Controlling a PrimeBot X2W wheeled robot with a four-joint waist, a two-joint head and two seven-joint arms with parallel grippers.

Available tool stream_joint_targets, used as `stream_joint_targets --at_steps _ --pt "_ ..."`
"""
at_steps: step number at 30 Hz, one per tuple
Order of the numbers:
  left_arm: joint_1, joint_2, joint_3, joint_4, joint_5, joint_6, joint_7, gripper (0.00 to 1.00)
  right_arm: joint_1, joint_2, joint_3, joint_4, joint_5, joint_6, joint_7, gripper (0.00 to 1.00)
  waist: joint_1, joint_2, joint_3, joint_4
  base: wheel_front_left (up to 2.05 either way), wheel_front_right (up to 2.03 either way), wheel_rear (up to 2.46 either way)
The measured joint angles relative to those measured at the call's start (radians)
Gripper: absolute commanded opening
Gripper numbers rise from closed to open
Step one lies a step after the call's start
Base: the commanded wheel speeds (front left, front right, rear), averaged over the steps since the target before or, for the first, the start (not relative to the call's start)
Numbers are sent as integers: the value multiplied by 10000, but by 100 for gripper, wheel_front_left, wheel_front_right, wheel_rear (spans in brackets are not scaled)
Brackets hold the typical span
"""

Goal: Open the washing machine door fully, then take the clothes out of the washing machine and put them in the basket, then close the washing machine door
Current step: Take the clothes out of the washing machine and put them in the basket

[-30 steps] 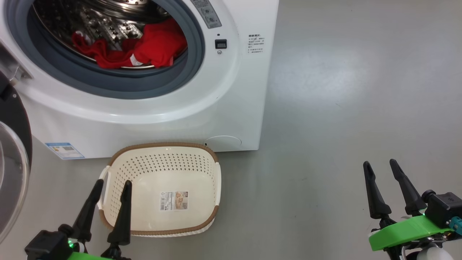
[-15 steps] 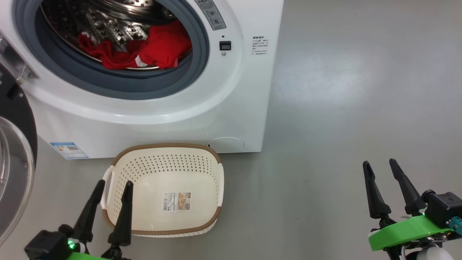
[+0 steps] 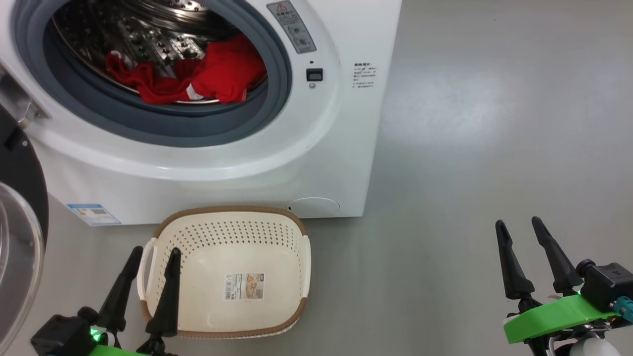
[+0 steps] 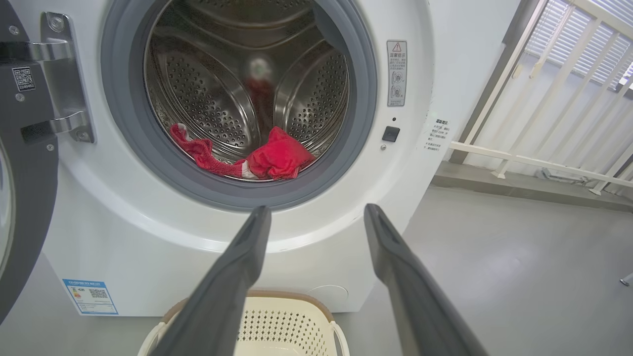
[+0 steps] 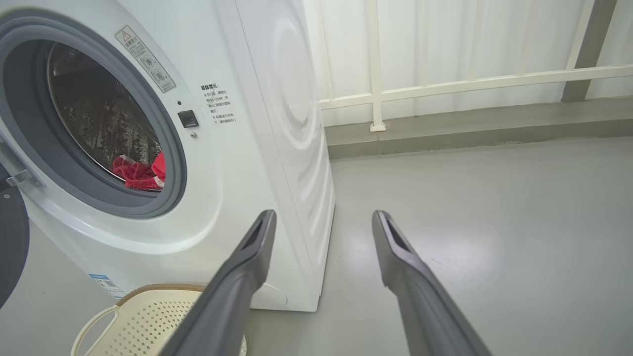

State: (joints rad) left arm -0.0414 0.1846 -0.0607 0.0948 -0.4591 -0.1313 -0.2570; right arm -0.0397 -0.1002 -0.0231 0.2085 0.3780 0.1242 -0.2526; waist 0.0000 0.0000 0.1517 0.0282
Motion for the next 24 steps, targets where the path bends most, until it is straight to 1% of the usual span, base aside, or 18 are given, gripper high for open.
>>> stream_joint_targets --at_steps 15,24 --pt "-49 100 -25 130 -15 0 0 100 -11 12 38 -2 0 0 0 100 0 0 95 -40 93 -116 24" --pt "-248 146 -107 374 17 0 0 100 -13 19 44 0 0 0 0 100 0 0 142 -37 18 -19 1"
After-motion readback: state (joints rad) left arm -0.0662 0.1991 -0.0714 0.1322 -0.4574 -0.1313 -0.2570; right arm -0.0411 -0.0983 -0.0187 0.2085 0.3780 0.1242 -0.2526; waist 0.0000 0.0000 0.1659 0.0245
